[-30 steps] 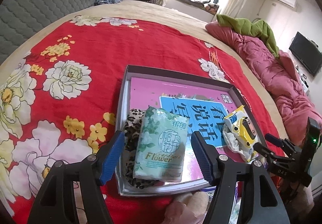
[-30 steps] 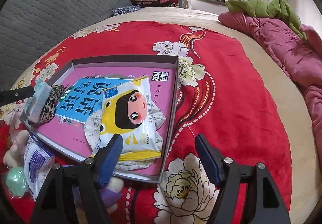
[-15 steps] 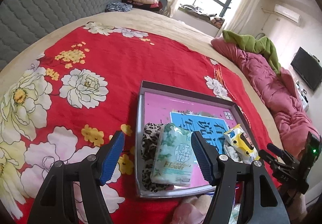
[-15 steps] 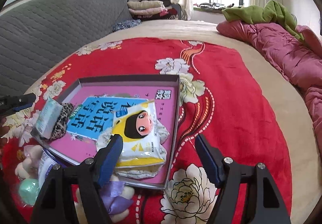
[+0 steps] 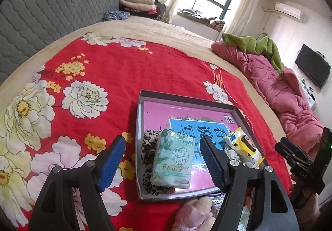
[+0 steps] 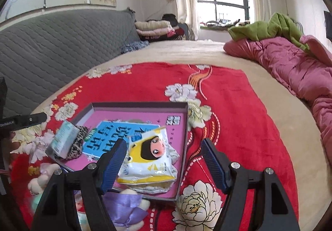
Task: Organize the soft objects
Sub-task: 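Withdraw both open tools from the box back toward the remaining items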
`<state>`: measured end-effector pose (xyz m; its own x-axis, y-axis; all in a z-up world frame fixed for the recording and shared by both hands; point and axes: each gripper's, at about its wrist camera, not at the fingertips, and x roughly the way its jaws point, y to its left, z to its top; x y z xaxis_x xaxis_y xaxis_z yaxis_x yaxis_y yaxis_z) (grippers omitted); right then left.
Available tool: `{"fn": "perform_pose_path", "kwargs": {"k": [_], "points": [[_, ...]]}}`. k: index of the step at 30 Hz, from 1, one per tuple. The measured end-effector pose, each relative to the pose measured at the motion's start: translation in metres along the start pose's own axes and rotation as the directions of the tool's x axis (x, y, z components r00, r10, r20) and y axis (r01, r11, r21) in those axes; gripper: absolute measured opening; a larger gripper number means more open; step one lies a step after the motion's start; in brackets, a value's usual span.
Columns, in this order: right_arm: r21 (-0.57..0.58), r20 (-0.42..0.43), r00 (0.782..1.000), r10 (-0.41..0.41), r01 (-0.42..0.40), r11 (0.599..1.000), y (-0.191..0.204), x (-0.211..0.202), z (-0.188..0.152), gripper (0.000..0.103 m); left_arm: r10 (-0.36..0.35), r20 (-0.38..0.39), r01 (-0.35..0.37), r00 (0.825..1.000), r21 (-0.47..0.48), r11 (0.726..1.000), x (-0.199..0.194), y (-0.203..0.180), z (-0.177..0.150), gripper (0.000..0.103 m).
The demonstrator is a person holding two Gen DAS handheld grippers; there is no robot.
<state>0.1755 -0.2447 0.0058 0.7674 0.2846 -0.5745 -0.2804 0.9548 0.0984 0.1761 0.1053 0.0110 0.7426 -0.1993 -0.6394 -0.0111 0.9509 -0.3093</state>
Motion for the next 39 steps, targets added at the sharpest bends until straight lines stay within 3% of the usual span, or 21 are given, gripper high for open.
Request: {"fn": "perform_pose_path", "kwargs": {"k": [11,24,39], "points": [[-0.034,0.031,0.999,0.020,-0.019,0.999,0.017,-0.019,-0.004,0.074,0.020,0.076,-0.026,0.997,0.071,0.997,-0.026,-0.015,-0.007,0.078],[-0.042,0.058,0.998,0.024,-0.022,0.999,0.027,-0.044,-0.006,0.074,0.044,0.079,-0.046,0.996,0.032,0.998,-0.056,-0.012,-0.028,0.078],[-0.025,0.069,0.997,0.023,-0.021,0.999,0.030,-0.072,-0.013,0.074,0.039,0.089,-0.044,0.995,0.051,0.998,-0.088,-0.024,-0.047,0.078]]}}
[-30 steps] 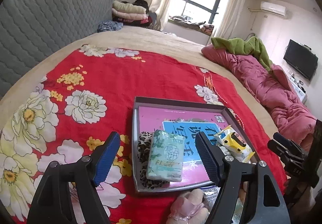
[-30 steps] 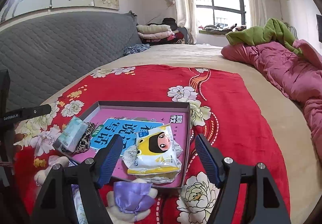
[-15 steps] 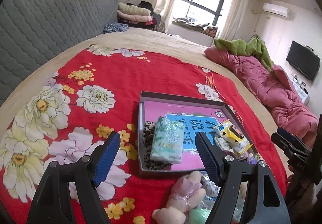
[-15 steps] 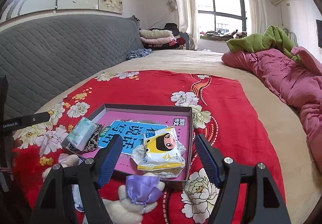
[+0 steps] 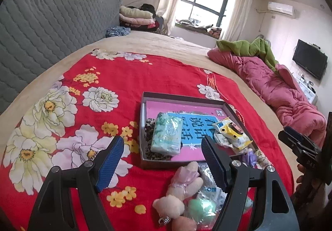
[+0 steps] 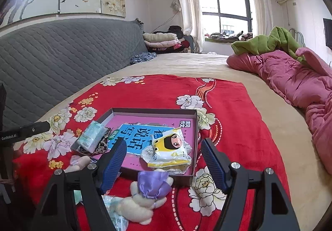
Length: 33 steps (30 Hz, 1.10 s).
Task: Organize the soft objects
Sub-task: 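Withdraw both open tools from the box back toward the remaining items, then move the left tool to the bagged green ball while the right tool approaches the purple-bow bunny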
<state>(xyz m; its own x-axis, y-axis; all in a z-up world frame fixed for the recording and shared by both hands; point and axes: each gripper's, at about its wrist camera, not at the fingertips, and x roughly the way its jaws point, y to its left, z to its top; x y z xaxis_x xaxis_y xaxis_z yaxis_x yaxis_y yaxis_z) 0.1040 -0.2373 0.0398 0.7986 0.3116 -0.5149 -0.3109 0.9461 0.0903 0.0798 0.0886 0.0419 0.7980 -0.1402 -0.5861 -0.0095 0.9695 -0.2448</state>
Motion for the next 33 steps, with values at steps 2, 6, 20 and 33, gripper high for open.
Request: {"fn": "perform_pose_path", "kwargs": {"k": [2,6,20,33], "points": [[-0.001,-0.003,1.000,0.003,-0.003,1.000,0.001,-0.002,-0.001,0.074,-0.006,-0.005,0.006,1.000,-0.001,1.000,-0.004,-0.001,-0.003,0.078],[0.004,-0.013,1.000,0.010,-0.010,1.000,0.002,-0.005,-0.004,0.074,-0.018,-0.027,0.018,0.999,0.020,1.000,-0.010,-0.009,-0.014,0.078],[0.042,-0.050,0.999,0.015,-0.012,0.999,-0.002,-0.017,-0.016,0.074,-0.064,-0.101,0.076,0.993,0.117,0.990,-0.019,-0.046,-0.043,0.078],[0.046,-0.092,0.995,0.027,-0.023,0.999,0.005,-0.021,-0.025,0.074,-0.090,-0.156,0.121,0.984,0.204,0.971,-0.022,-0.074,-0.066,0.078]]}}
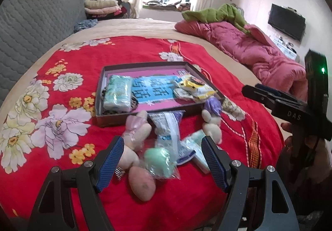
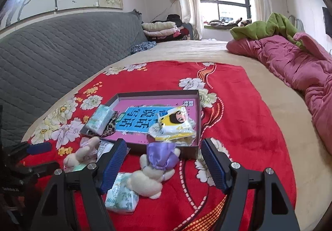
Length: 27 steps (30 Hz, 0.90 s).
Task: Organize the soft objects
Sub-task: 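Move the left tool to the bagged green ball while the right tool approaches the purple-bow bunny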
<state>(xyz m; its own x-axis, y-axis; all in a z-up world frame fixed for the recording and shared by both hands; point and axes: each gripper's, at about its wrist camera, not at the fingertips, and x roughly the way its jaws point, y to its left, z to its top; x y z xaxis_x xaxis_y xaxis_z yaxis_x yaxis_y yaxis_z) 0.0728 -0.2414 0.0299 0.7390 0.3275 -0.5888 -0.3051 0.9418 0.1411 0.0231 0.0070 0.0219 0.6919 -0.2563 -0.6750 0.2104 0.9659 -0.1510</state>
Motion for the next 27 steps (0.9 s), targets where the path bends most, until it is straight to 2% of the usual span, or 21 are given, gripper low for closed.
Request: {"fn": "perform_pose_path", "kwargs": {"k": [9,16,27], "points": [[-0.014,-0.020,1.000,0.007,-0.008,1.000,0.006,-0.002,-0.005,0.074,-0.042,-0.025,0.043,0.999,0.041,0.998,0.002,-0.015,-0.008,0.078],[0.011,-0.040,0.999,0.024,-0.024,1.000,0.004,-0.001,-0.010,0.074,-0.053,-0.058,0.055,0.997,0.034,0.998,0.007,-0.014,-0.013,0.078],[-0.027,-0.148,0.988,0.039,-0.044,0.999,0.015,0.021,-0.027,0.074,-0.045,-0.117,0.047,0.992,0.018,0.999,0.029,-0.012,-0.017,0.078]]}}
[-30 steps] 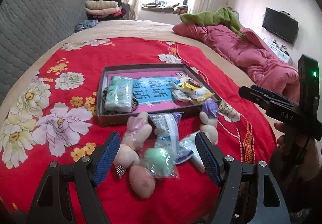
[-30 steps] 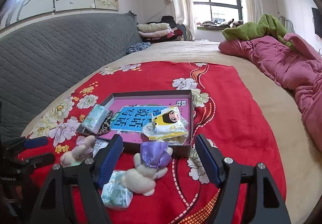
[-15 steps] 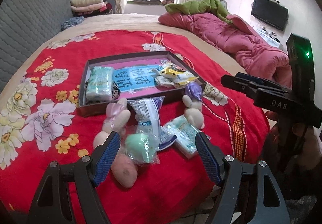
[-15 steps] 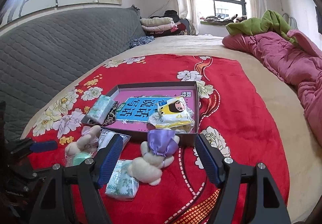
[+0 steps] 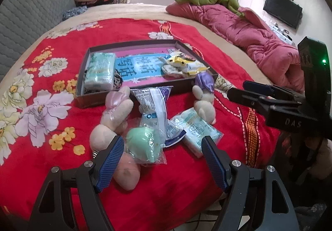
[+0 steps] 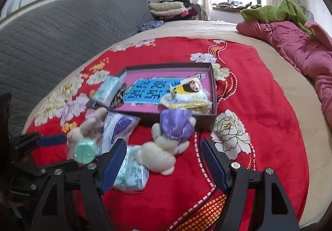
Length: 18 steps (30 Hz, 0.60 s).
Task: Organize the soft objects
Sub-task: 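Move the left tool to the bagged green ball while the right tool approaches the purple-bow bunny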
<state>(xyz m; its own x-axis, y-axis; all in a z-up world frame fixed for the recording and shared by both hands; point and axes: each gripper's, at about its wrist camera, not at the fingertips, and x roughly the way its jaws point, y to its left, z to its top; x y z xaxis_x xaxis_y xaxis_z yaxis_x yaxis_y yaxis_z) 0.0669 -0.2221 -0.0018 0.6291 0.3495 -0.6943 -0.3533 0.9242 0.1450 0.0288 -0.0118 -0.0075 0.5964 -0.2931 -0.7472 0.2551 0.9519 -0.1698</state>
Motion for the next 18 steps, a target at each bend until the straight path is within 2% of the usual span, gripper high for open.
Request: {"fn": "perform_pose_path", "kwargs": {"k": [12,17,18], "points": [[0.019,-0.013,1.000,-0.004,0.005,1.000,-0.005,0.008,-0.001,0.074,-0.002,-0.025,0.002,1.000,-0.014,1.000,0.019,0.006,0.000,0.076],[0.015,-0.015,1.000,-0.007,0.008,1.000,-0.006,0.011,0.000,0.074,0.037,-0.036,-0.037,0.999,0.013,0.999,0.027,0.005,0.001,0.066],[0.013,-0.017,1.000,-0.008,0.008,1.000,-0.006,0.012,0.000,0.074,0.049,-0.045,-0.048,0.998,0.019,0.999,0.029,0.006,0.001,0.058]]}}
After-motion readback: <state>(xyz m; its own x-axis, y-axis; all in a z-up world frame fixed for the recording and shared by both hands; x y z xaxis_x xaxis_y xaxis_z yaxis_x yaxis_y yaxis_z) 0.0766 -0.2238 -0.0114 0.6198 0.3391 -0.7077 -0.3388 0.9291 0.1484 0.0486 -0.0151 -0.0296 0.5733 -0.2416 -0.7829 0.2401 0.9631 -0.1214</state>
